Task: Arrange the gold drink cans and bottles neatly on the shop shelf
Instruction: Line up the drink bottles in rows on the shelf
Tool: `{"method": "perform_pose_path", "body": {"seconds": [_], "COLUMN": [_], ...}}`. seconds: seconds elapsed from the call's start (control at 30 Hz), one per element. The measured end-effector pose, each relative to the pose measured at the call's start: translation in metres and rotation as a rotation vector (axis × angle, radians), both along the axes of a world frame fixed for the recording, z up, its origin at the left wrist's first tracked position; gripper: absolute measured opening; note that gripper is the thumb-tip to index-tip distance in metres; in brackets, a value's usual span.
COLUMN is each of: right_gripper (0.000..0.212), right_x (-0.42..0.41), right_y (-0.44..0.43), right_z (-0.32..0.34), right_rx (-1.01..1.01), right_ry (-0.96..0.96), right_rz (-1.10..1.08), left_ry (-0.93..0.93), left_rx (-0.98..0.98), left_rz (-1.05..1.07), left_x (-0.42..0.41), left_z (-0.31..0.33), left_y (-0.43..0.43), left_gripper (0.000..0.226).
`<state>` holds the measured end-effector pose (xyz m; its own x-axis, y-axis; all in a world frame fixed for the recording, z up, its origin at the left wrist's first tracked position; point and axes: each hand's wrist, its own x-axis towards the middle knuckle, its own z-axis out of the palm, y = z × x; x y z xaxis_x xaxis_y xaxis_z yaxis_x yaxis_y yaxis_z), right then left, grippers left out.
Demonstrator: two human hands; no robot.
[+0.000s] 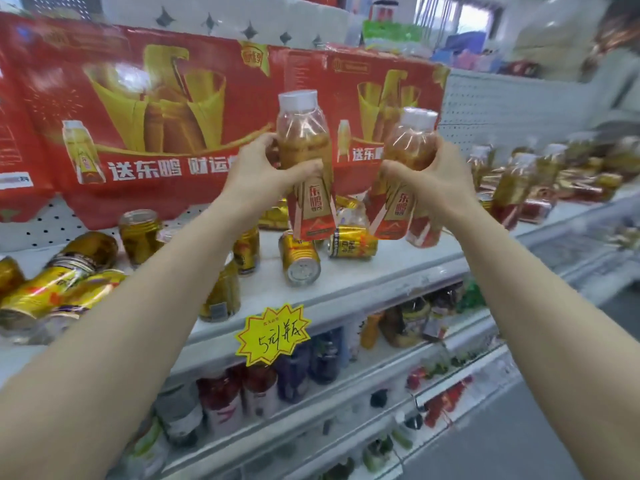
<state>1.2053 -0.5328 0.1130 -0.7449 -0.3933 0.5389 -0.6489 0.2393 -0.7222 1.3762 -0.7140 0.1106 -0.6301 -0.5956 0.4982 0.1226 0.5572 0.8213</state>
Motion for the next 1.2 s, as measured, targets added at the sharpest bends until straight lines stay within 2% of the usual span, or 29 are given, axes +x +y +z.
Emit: {"method": "perform_pose_path", "body": {"seconds": [0.1, 0.2, 0.43, 0.63, 0.83, 1.03, 1.2], "right_gripper": [0.063, 0.063, 0.064, 0.058, 0.062, 0.056, 0.058], "right_x": [-0.005, -0.018, -0.068, -0.132, -0.206, -0.284, -0.359], "right_y": [0.047, 0.095, 0.204, 0.312, 0.417, 0.477, 0.501], "right_z": [-0.006, -0.018, -0.054, -0.076, -0.091, -0.104, -0.111], "right_rx": [0.046, 0.095, 0.162, 0.211, 0.270, 0.234, 0.209], "right_ry": [-0.005, -0.010, -0.086, -0.130, -0.156, -0.194, -0.213], "right_rz": [-0.067, -0.149, -0.279, -0.372, -0.468, -0.529, -0.558], "left_ry": [-0.025, -0.059, -0.144, -0.196, -0.217, -0.229, -0.250], "left_rx": [0.002, 0.015, 0.036, 0.037, 0.070, 0.098, 0.090], "left_rz": [-0.081, -0.178, -0.355, -0.454, -0.538, -0.565, -0.566], "left_x": [-0.022, -0.045, -0.120, -0.207, -0.305, -0.392, -0.477], "left_z": [-0.007, -0.017, -0.058, -0.088, -0.110, -0.120, -0.119], "left_y": [0.037, 0.074, 0.167, 0.263, 0.359, 0.410, 0.436], "left_gripper": [0.049, 0.063, 0.053, 0.068, 0.052, 0.058, 0.053]}}
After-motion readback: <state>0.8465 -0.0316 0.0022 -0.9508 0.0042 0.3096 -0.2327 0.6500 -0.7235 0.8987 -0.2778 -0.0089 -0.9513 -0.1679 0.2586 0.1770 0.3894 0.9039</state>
